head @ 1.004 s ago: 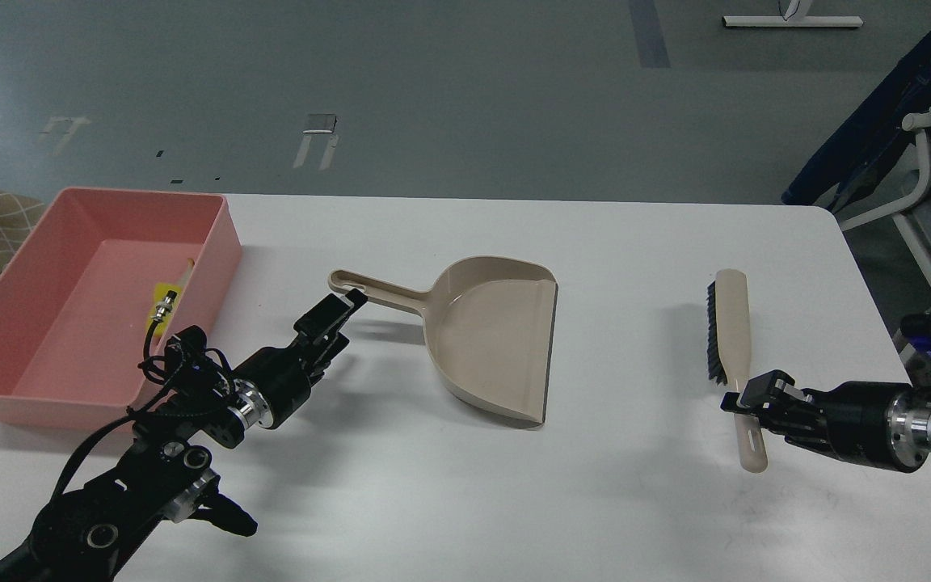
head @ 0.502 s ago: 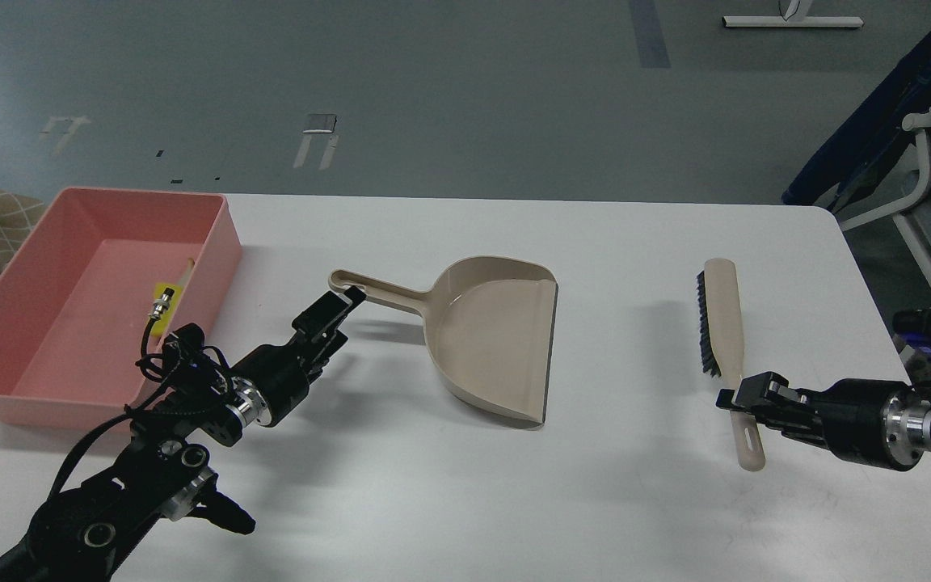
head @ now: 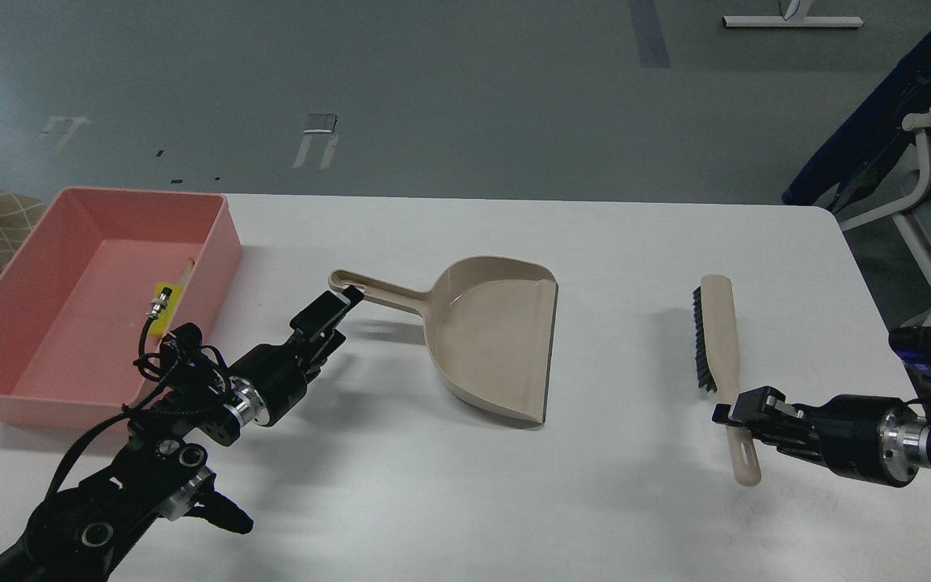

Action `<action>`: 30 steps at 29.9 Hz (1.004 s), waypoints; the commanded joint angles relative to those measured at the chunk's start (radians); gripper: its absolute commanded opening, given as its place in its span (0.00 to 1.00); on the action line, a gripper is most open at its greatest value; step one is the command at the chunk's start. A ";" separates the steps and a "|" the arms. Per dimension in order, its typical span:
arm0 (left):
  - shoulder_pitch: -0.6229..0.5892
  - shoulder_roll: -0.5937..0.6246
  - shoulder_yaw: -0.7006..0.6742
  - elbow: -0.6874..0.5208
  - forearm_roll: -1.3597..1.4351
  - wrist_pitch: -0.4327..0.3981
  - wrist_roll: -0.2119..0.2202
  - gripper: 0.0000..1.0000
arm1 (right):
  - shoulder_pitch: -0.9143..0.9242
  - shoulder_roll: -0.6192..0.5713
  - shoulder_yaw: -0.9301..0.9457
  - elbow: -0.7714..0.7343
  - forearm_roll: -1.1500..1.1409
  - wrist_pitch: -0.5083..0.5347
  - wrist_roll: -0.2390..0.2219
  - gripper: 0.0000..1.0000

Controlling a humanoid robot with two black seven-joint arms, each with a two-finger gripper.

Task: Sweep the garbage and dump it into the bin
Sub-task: 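Lower the brush onto the table and open the right gripper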

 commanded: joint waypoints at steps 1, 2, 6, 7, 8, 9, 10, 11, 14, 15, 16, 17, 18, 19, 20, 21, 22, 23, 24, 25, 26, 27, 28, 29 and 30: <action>0.000 0.001 0.000 0.000 0.000 0.001 -0.001 0.98 | -0.001 0.002 0.000 -0.002 0.000 0.000 0.000 0.00; 0.000 0.001 0.000 0.000 0.000 0.001 -0.001 0.98 | -0.001 0.000 0.000 -0.003 0.000 0.000 0.000 0.00; 0.000 0.001 0.000 0.000 0.000 0.001 -0.001 0.98 | -0.003 0.002 -0.001 -0.006 0.000 0.000 0.000 0.00; 0.000 0.001 0.000 0.000 0.000 0.001 -0.001 0.98 | -0.003 0.002 -0.001 -0.006 0.000 0.000 0.000 0.00; 0.000 0.001 0.000 0.000 0.000 0.001 -0.001 0.98 | -0.003 0.000 -0.001 -0.008 0.000 0.000 0.000 0.00; 0.000 0.000 0.000 0.000 0.002 0.001 0.001 0.98 | -0.003 0.000 -0.001 -0.009 -0.002 0.000 0.000 0.00; 0.000 0.000 0.000 -0.001 0.002 0.001 -0.001 0.98 | -0.003 0.002 -0.001 -0.009 -0.002 0.000 0.000 0.00; 0.000 0.000 0.000 0.000 0.002 0.001 -0.001 0.98 | -0.003 0.002 0.000 -0.009 0.000 0.000 0.000 0.00; -0.002 0.000 0.000 0.000 0.002 0.001 0.001 0.98 | -0.003 0.002 -0.001 -0.013 -0.002 0.000 0.000 0.02; -0.002 0.000 0.000 0.000 0.002 0.001 -0.001 0.98 | -0.003 0.002 -0.001 -0.013 -0.002 0.000 0.000 0.04; -0.002 0.000 0.000 0.000 0.002 0.001 -0.001 0.98 | -0.004 0.002 -0.001 -0.013 -0.002 0.000 0.000 0.06; -0.002 0.000 0.000 0.000 0.000 0.001 -0.001 0.98 | -0.006 0.003 -0.001 -0.013 -0.003 0.000 0.000 0.11; -0.002 -0.002 0.000 0.000 0.002 0.001 -0.001 0.98 | -0.009 0.003 -0.001 -0.013 -0.005 0.000 0.000 0.13; -0.002 -0.003 0.000 0.000 0.002 0.001 -0.001 0.98 | -0.011 0.006 0.000 -0.013 -0.005 0.000 0.000 0.16; -0.002 -0.005 0.000 -0.001 0.002 0.001 -0.002 0.98 | -0.012 0.009 -0.001 -0.013 -0.005 0.000 0.000 0.20; -0.002 -0.007 0.000 0.000 0.002 0.001 -0.002 0.98 | -0.012 0.009 -0.001 -0.013 -0.005 0.000 0.000 0.21; -0.002 -0.007 0.000 0.000 0.002 0.001 -0.002 0.98 | -0.014 0.009 0.000 -0.013 -0.005 0.000 0.000 0.22; -0.002 -0.008 0.000 0.000 0.002 0.001 -0.001 0.98 | -0.017 0.009 0.000 -0.013 -0.003 0.000 0.000 0.25; -0.002 -0.008 0.000 0.000 0.002 0.001 -0.002 0.98 | -0.017 0.009 0.000 -0.013 -0.005 0.000 0.000 0.28; -0.002 -0.008 0.000 0.000 0.002 0.001 -0.002 0.98 | -0.017 0.009 0.000 -0.013 -0.003 0.000 0.000 0.34; -0.002 -0.008 0.000 0.000 0.002 0.001 -0.002 0.98 | -0.017 0.009 0.000 -0.013 -0.003 0.000 0.000 0.38; -0.002 -0.008 0.000 0.000 0.002 0.001 -0.002 0.98 | -0.017 0.009 0.000 -0.013 -0.003 0.000 0.000 0.40; -0.002 -0.008 0.000 0.000 0.002 0.001 -0.002 0.98 | -0.018 0.009 0.000 -0.013 -0.003 0.000 0.000 0.44; -0.002 -0.008 0.000 0.000 0.002 0.001 -0.002 0.98 | -0.018 0.009 0.000 -0.013 -0.003 0.000 0.000 0.44; -0.002 -0.008 0.000 -0.001 0.002 0.001 -0.002 0.98 | -0.018 0.009 0.000 -0.013 -0.002 0.000 -0.002 0.52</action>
